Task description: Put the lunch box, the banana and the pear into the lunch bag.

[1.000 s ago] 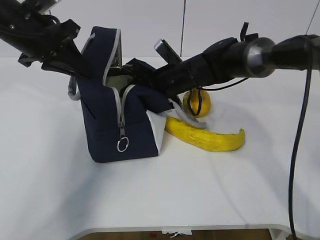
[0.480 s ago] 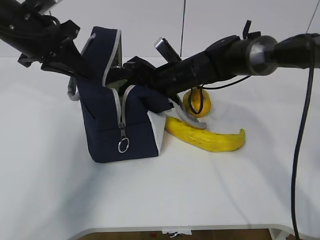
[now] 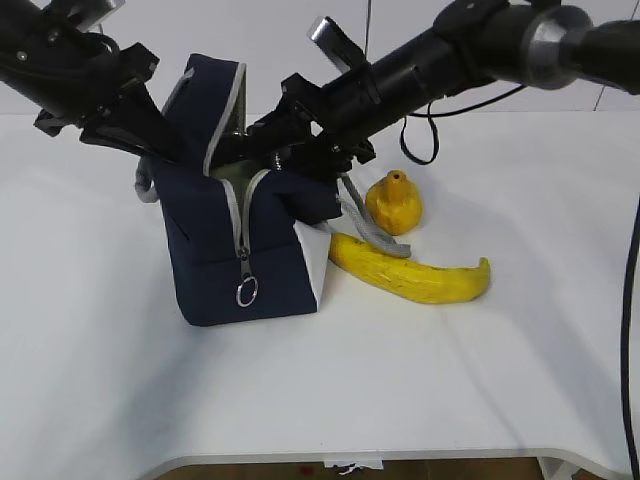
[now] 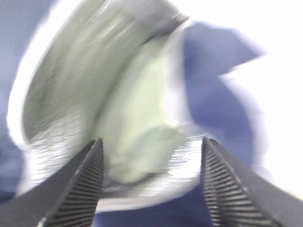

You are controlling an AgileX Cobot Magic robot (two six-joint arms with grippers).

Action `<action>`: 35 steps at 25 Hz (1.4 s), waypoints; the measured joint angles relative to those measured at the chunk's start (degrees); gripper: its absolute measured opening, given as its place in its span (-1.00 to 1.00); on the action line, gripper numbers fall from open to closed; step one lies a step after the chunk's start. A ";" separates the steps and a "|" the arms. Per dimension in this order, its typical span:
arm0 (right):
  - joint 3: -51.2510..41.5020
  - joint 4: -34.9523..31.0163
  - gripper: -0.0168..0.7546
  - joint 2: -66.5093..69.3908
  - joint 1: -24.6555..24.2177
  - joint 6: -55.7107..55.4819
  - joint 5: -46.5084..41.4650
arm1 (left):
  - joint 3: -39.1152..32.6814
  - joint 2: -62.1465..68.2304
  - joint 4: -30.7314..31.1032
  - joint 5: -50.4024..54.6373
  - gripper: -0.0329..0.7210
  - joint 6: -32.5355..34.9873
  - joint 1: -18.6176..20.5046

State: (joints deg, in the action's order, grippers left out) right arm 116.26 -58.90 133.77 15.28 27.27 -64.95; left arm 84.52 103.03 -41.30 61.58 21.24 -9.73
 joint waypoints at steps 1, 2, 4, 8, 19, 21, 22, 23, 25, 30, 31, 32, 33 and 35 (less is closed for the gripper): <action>1.87 2.22 0.33 0.00 0.00 -1.03 -1.62 | 0.00 0.00 0.00 0.02 -0.88 0.00 0.00; 4.18 5.14 0.33 0.00 0.00 -2.37 -2.99 | 0.00 0.00 0.00 0.02 -0.88 0.00 0.00; 8.61 10.66 0.33 0.00 0.00 -4.79 -4.35 | 0.00 0.00 0.00 0.13 -0.88 0.00 0.00; 15.24 20.19 0.33 -0.45 0.00 -8.67 -5.07 | 0.00 0.00 0.49 0.13 -0.88 0.00 0.00; 1.26 40.46 0.33 -15.92 0.00 -10.94 -5.68 | 0.00 0.00 3.82 0.72 -0.88 0.09 0.00; -4.32 44.51 0.33 -20.00 0.00 -9.22 -5.78 | 0.00 0.00 3.82 0.72 -0.88 0.09 0.00; -6.98 45.87 0.32 -21.30 0.00 -7.75 -5.78 | 0.00 0.00 3.82 0.72 -0.88 0.09 0.00; -9.12 46.64 0.32 -22.39 0.00 -6.60 -5.90 | 0.00 0.00 3.82 0.72 -0.88 0.09 0.00; -13.50 47.62 0.32 -24.26 0.00 -4.35 -5.90 | 0.00 0.00 4.82 0.97 -0.88 0.09 0.00; -22.98 48.19 0.32 -25.71 0.00 0.74 -5.90 | 0.00 0.00 4.94 1.06 -0.88 0.09 0.00; -24.02 48.19 0.32 -25.71 0.11 1.62 -5.90 | 0.00 0.00 4.94 1.19 -0.88 0.09 0.00; -24.85 48.19 0.32 -25.71 0.11 2.59 -5.79 | 0.00 0.00 4.94 1.19 -0.88 0.09 0.00; -25.52 48.19 0.32 -25.71 0.11 3.70 -5.79 | 0.00 0.00 5.05 1.30 -0.88 0.09 0.00; -26.63 48.19 0.32 -25.71 0.11 6.64 -5.41 | 0.00 0.00 5.40 1.53 -0.88 0.09 0.00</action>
State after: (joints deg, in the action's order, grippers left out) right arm 89.63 -10.71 108.06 15.39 33.91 -70.37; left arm 84.52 103.03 -35.90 63.11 21.33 -9.73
